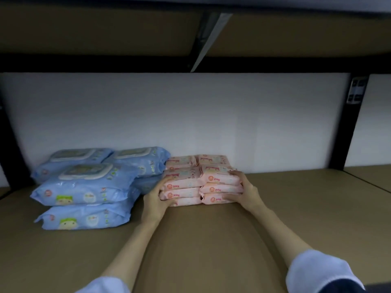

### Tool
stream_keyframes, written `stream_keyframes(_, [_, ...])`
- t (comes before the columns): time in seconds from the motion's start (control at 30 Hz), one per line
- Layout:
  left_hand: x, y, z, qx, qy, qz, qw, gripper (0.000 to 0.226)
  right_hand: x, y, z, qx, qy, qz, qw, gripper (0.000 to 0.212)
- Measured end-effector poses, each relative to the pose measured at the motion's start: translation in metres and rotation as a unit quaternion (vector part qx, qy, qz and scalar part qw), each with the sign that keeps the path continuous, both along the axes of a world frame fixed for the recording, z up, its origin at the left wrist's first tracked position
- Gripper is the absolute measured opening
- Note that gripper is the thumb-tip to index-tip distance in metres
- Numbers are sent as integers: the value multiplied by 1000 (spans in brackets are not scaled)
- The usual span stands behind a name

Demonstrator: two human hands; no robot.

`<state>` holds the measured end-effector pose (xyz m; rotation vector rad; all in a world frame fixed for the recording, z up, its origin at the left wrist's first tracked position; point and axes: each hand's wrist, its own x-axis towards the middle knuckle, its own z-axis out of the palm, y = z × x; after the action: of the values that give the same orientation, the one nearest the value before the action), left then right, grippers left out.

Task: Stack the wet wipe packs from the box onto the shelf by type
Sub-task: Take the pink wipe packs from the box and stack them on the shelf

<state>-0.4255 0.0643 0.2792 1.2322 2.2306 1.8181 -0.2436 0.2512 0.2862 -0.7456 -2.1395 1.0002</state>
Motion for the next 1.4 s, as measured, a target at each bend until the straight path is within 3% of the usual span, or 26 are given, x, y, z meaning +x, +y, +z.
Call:
stream_keyframes(0.2, [-16, 7, -2, -36, 34, -30, 998, 75, -2, 4, 3, 24, -31, -4, 999, 78])
stream_keyframes(0.27, [-14, 7, -1, -92, 88, 6, 992, 75, -1, 4, 10, 90, -111, -36, 989, 91])
stream_keyframes(0.37, [-1, 9, 5, -184, 317, 169, 915, 86, -4, -2, 27, 248, -279, -107, 922, 123])
stream_keyframes(0.5, [7, 33, 14, -202, 493, 143, 834, 115, -21, -8, 38, 389, -370, -67, 841, 127])
stream_keyframes(0.63, [3, 49, 16, -248, 527, 90, 808, 116, -34, -5, 37, 410, -369, -13, 834, 112])
stream_keyframes(0.9, [-21, 54, 8, -186, 522, 79, 828, 90, -47, 3, 32, 478, -328, 6, 815, 103])
stream_keyframes(1.03, [-22, 55, 6, -176, 515, 86, 834, 88, -47, 5, 32, 451, -321, 26, 832, 103])
stream_keyframes(1.1, [-22, 55, 3, -165, 516, 89, 836, 86, -41, 6, 39, 364, -277, 63, 887, 106])
stream_keyframes(1.17, [-23, 55, 2, -167, 521, 93, 832, 87, -34, 15, 48, 224, -177, 71, 956, 110])
stream_keyframes(1.23, [-23, 56, 1, -160, 523, 96, 832, 89, -29, 30, 53, 103, -92, 42, 990, 112])
stream_keyframes(1.4, [-25, 57, 0, -149, 516, 93, 839, 87, -39, 47, 47, -68, -103, 53, 991, 107])
